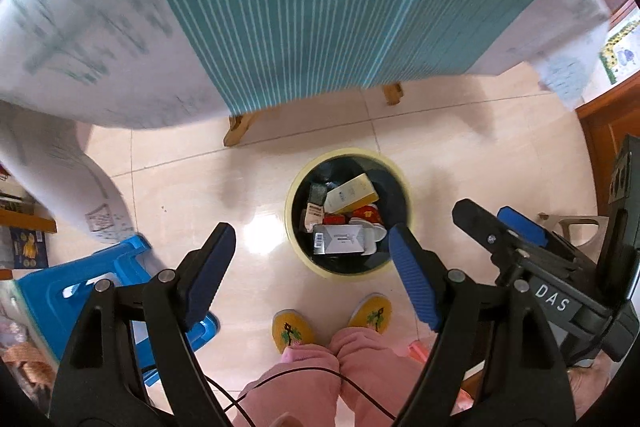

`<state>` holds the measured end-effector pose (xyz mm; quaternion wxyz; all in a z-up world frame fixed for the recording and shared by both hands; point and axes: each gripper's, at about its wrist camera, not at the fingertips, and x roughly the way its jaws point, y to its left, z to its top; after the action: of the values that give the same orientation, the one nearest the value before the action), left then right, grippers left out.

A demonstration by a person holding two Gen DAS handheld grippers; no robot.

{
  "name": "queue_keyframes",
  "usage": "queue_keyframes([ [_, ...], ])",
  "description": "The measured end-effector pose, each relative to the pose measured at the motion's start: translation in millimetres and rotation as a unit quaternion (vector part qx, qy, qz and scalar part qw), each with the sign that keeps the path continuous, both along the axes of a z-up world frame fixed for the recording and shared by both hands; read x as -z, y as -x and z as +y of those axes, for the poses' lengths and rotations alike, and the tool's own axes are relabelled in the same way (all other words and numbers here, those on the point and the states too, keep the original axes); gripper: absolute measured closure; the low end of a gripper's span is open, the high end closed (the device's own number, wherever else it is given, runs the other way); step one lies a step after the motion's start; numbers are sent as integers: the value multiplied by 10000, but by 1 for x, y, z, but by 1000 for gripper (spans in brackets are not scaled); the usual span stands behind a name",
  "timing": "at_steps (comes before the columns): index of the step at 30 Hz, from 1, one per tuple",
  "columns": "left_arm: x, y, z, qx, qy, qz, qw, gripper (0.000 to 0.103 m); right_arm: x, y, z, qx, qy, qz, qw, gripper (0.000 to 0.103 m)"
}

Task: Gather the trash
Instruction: 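Move both open tools back toward the last trash on the table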

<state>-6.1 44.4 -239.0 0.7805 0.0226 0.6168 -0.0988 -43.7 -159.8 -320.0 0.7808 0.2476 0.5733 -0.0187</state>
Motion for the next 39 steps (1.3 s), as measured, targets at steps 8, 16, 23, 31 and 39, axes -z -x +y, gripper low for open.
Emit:
queue_keyframes([
  [8, -117, 11, 4, 316, 287, -290, 9987, 22, -120, 14, 9, 6, 107, -219, 9997, 14],
  [16, -228, 22, 13, 736, 438, -939, 9919, 20, -241, 32, 25, 62, 284, -705, 9971, 14],
  [23, -281, 22, 29, 774, 412, -1392, 9864, 20, -320, 42, 44, 62, 491, -1045, 9933, 14],
  [31, -329, 2, 58, 375, 459, -1864, 9807, 20, -382, 28, 57, -15, 868, -1487, 9851, 14],
  [39, -329, -37, 67, 187, 396, -1939, 9800, 20, -409, -6, 67, -140, 1042, -1743, 9791, 14],
])
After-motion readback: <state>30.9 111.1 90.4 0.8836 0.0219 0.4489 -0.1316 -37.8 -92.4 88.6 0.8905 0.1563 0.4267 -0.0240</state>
